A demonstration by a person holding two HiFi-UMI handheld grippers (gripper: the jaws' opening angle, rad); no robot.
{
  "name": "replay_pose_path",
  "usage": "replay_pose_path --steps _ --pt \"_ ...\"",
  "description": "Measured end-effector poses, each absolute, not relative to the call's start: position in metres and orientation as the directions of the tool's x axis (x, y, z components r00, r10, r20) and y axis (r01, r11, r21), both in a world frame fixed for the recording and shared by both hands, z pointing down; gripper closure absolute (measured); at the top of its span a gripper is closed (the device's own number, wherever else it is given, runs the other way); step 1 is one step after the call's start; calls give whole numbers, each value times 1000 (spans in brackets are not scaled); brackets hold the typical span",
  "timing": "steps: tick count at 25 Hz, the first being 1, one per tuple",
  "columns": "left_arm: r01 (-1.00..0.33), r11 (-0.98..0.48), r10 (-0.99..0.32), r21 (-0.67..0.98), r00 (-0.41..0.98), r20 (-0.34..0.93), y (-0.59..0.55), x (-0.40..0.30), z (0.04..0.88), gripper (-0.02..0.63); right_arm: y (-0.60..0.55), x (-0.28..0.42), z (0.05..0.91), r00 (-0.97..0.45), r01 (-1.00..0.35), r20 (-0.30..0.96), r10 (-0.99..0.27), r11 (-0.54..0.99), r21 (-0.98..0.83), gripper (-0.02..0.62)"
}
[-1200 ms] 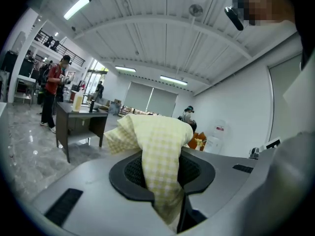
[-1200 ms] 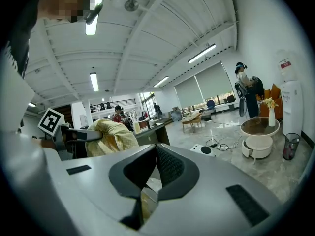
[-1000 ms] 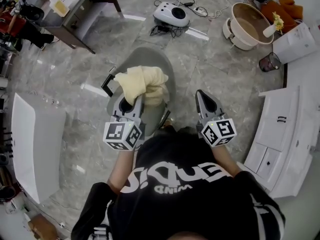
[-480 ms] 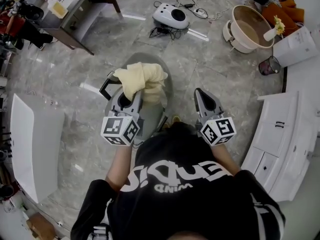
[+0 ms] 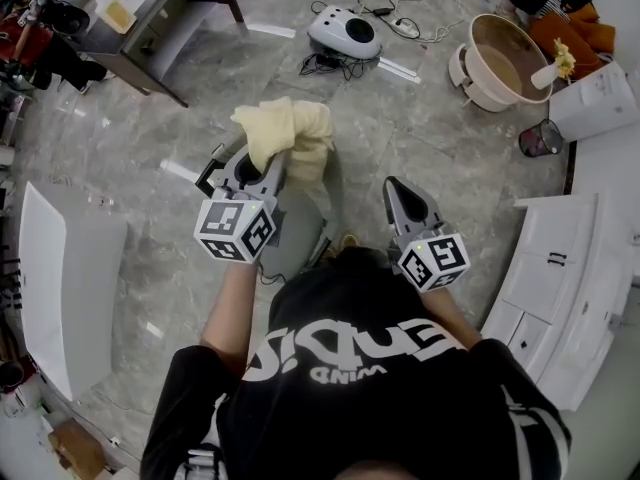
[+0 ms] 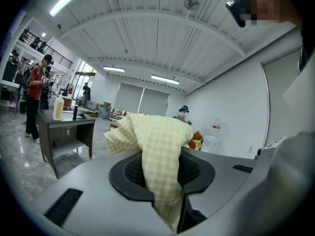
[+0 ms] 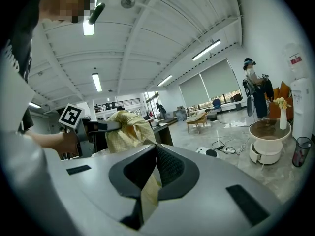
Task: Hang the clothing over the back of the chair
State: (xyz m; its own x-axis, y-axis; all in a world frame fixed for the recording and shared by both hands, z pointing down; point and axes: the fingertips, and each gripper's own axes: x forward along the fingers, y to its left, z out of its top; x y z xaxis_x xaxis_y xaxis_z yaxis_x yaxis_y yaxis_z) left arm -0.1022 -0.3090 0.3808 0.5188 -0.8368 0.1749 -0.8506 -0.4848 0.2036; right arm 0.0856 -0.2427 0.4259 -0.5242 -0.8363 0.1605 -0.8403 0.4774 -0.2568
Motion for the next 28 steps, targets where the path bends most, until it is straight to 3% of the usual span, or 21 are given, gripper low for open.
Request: replay_pose_path --steps 9,28 --pt "-833 -524 -820 177 550 157 -355 -94 358 491 -260 86 429 -537 -832 163 -828 487 -267 580" --pt "-830 -532 -749 167 553 366 -421 -81 463 491 -286 96 436 -527 -838 182 -830 473 -271 580"
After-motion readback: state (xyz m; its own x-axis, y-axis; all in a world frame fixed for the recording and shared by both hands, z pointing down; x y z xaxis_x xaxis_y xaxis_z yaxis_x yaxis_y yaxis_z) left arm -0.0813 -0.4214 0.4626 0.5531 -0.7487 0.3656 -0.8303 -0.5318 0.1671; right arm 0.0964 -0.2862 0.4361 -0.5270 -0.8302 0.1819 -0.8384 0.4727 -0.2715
